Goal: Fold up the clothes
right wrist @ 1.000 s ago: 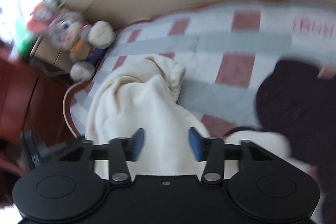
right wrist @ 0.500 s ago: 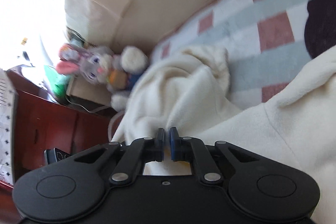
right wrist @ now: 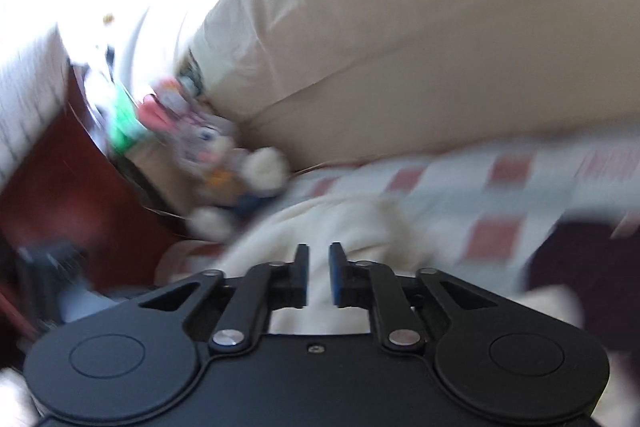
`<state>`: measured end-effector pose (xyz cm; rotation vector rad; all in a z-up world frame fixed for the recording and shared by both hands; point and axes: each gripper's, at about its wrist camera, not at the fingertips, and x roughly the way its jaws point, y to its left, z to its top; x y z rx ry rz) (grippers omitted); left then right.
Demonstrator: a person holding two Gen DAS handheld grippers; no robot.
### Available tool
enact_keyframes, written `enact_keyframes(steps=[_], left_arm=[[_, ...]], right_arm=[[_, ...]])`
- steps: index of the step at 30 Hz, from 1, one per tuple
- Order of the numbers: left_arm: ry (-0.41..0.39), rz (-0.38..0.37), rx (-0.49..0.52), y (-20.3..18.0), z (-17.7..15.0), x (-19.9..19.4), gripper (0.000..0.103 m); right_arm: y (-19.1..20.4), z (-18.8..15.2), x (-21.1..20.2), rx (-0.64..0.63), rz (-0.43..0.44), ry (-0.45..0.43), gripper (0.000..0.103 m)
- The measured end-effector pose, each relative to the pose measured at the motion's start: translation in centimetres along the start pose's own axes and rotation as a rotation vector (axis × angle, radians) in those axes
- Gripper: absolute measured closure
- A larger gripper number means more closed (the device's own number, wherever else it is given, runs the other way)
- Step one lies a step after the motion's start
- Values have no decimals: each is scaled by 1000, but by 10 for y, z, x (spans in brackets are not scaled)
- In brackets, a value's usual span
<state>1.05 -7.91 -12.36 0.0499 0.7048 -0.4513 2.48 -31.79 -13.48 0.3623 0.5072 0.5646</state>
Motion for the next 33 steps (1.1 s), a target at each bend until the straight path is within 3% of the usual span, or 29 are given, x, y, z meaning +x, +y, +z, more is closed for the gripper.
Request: enact_keyframes(steps=[1, 2, 3, 5, 7, 10, 11, 12, 13, 14, 15, 20, 26, 28, 30, 33], left_arm=[[-11, 1, -21, 3, -3, 0, 77], [-14, 0, -52, 7, -5, 0, 71], [-2, 4, -76, 11, -6, 0, 62], [29, 12, -118, 18, -7, 2, 58], [91, 25, -133, 26, -5, 9, 55], [120, -24, -256, 49, -4, 14, 58], [127, -43, -301, 56, -5, 15, 63], [136, -58, -346, 63, -5, 15, 73], [141, -72, -388, 70, -6, 15, 75], [142, -85, -424, 76, -8, 15, 79], [142, -91, -451, 82, -9, 15, 84], [152, -47, -472, 93, -18, 16, 86], [156, 10, -417, 90, -19, 21, 86], [158, 40, -403, 91, -20, 24, 85], [164, 80, -410, 97, -25, 25, 82], [188, 106, -457, 111, -39, 28, 82]], right_arm=[[2, -2, -1, -25, -30, -28, 54], [2, -3, -1, -34, -57, -51, 49], [2, -4, -2, -43, -84, -75, 49], [0, -4, 4, -67, -167, -50, 49], [-5, -1, 11, -80, -249, 1, 49], [-27, 4, 15, -17, -318, 89, 51], [-37, 5, 14, 15, -331, 112, 53], [-47, 5, 13, 46, -332, 138, 62], [-56, 5, 12, 76, -322, 168, 83], [-65, 4, 12, 100, -317, 202, 94], [-70, 2, 11, 111, -309, 226, 98], [-85, -5, -1, 109, -273, 269, 98], [-105, -6, -11, 142, -289, 287, 90], [-120, -9, -15, 176, -331, 289, 65], [-136, -15, -15, 225, -372, 311, 58], [-162, -29, -23, 346, -397, 313, 58]])
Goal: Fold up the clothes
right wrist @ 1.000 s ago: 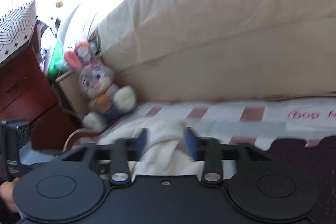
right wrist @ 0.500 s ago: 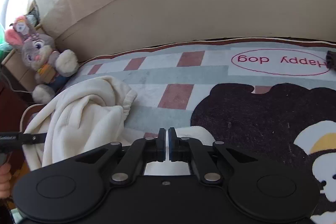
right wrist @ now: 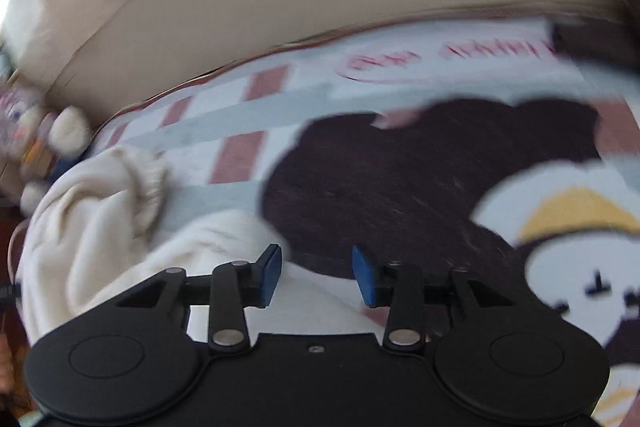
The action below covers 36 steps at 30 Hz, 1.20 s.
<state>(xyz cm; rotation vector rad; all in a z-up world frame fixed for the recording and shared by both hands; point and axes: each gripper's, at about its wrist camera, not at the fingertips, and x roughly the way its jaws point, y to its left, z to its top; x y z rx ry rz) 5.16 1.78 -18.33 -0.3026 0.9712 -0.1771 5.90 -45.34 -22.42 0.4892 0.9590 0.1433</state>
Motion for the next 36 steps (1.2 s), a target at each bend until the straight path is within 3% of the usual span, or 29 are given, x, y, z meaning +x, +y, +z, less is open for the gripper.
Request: enact_keyframes(steps=[6, 9, 12, 16, 18, 20, 22, 25, 28, 31, 36], left_arm=[[3, -64, -73, 18, -10, 3, 84], [2, -71, -61, 13, -10, 4, 84], [-6, -71, -53, 11, -10, 3, 84], [-35, -85, -86, 18, -9, -1, 82], [-25, -113, -113, 21, -9, 6, 82], [21, -147, -129, 20, -11, 20, 80], [52, -134, -90, 13, -13, 31, 80], [32, -90, 16, -1, -8, 30, 89], [-55, -48, 97, -17, 5, 14, 94], [-180, 8, 182, -38, 25, -13, 94], [-377, 72, 344, -79, 59, -57, 94]], right_arm=[[-57, -28, -7, 334, 207, 59, 55], [-57, -48, -5, 416, 267, 134, 43], [-52, -67, 0, 478, 278, 210, 42], [-49, -92, 8, 640, 380, 236, 35], [-45, -92, 21, 671, 430, 204, 34], [-36, -86, 32, 638, 421, 127, 35], [-17, -77, 35, 566, 429, 38, 71], [18, -59, 23, 418, 471, -108, 82], [50, -33, -13, 262, 525, -242, 85], [65, -4, -53, 199, 582, -354, 89], [72, 38, -106, 122, 639, -458, 89]])
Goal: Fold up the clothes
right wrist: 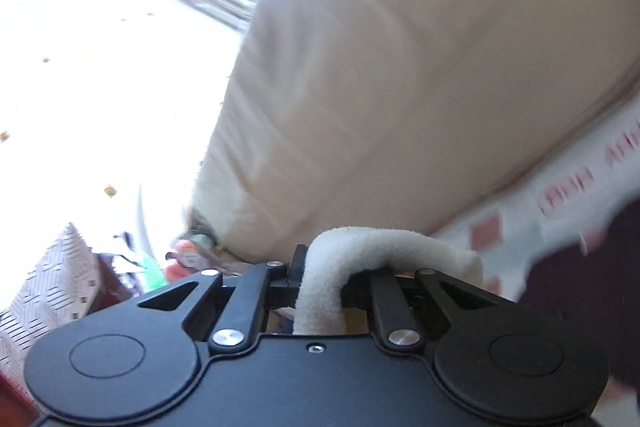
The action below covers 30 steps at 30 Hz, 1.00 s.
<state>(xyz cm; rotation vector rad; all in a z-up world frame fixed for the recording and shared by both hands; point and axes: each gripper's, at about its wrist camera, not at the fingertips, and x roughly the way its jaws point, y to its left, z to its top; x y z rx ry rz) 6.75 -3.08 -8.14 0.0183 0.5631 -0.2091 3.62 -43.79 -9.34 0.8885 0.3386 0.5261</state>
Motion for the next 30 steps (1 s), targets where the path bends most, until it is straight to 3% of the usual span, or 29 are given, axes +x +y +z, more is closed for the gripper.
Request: enact_keyframes(steps=[3, 6, 8, 10, 13, 15, 18, 20, 22, 25, 27, 29, 30], left_arm=[[-109, 28, 43, -4, 40, -17, 94], [-240, 72, 88, -8, 82, -37, 94], [-333, 117, 137, -11, 111, -46, 94], [-368, 156, 165, -14, 135, -45, 94], [-302, 154, 143, -13, 149, -21, 93], [-226, 177, 160, -14, 135, 6, 91], [-63, 192, 136, -5, 93, 54, 92], [65, 143, 33, 14, 64, 80, 93], [113, 161, 18, 24, 44, 87, 93], [70, 203, 64, 38, 42, 82, 92], [42, 212, 22, 52, 49, 74, 91], [34, 221, -43, 66, 52, 69, 91], [44, 236, -65, 70, 50, 72, 88]], right_arm=[[15, 26, -12, -50, 7, -52, 89], [28, 52, -30, -98, -9, -164, 89], [38, 68, -45, -160, -63, -260, 89], [41, 74, -54, -228, -184, -320, 89], [32, 61, -44, -362, -477, -301, 89], [26, 52, -37, -450, -673, -285, 86], [-22, 29, -14, -438, -913, -102, 84], [-55, 15, -10, -359, -962, -26, 84], [-75, 5, -7, -289, -982, 15, 84], [-82, 3, -3, -250, -1005, 43, 84], [-82, 8, -6, -257, -1037, 41, 82], [-81, 11, -15, -277, -1081, 10, 75], [-80, 13, -20, -287, -1103, -5, 64]])
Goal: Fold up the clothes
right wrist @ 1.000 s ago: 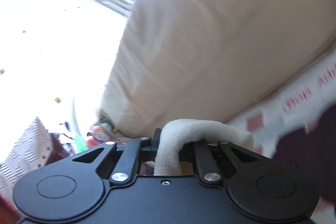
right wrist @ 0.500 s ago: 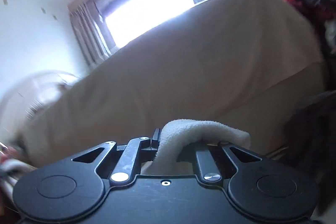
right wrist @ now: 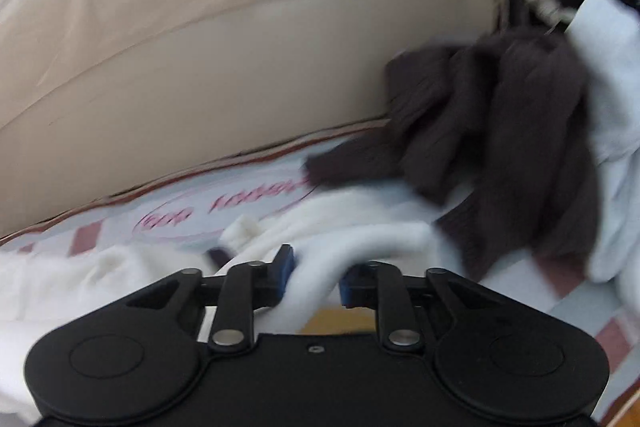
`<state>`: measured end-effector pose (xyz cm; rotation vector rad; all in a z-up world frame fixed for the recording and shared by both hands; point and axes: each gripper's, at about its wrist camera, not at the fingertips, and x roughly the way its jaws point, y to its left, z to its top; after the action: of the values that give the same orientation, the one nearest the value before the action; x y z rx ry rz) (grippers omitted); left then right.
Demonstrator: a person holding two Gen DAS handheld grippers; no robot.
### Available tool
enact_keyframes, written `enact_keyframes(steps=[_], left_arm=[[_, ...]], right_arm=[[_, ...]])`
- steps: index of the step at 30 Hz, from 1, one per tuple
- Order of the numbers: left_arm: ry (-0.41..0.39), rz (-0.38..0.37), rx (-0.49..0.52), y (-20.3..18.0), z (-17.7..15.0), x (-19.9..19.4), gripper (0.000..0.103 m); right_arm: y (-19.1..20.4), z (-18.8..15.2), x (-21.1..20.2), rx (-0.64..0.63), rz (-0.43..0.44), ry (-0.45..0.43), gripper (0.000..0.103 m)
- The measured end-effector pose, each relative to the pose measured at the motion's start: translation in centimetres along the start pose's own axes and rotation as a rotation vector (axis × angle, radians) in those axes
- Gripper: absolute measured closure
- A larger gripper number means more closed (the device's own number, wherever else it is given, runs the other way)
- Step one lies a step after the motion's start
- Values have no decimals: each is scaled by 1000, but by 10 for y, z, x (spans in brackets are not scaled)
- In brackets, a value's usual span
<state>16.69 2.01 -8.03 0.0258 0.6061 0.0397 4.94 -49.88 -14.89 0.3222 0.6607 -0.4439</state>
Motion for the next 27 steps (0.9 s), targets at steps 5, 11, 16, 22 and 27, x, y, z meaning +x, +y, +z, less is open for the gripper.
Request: enact_keyframes(steps=[5, 11, 16, 22, 27], left_arm=[[256, 57, -34, -3, -59, 34, 87], [379, 8, -173, 5, -143, 29, 85], [294, -33, -149, -1, -153, -16, 84], [194, -90, -19, -29, -137, -48, 83], [148, -86, -47, -28, -139, -55, 82]], right_arm=[[-2, -9, -15, -23, -41, -12, 62], [14, -26, -71, -152, 138, -66, 61], [33, -27, -113, -235, 312, -179, 61], [85, -65, -102, -381, 666, 54, 61], [141, -130, -67, -570, 765, 271, 61]])
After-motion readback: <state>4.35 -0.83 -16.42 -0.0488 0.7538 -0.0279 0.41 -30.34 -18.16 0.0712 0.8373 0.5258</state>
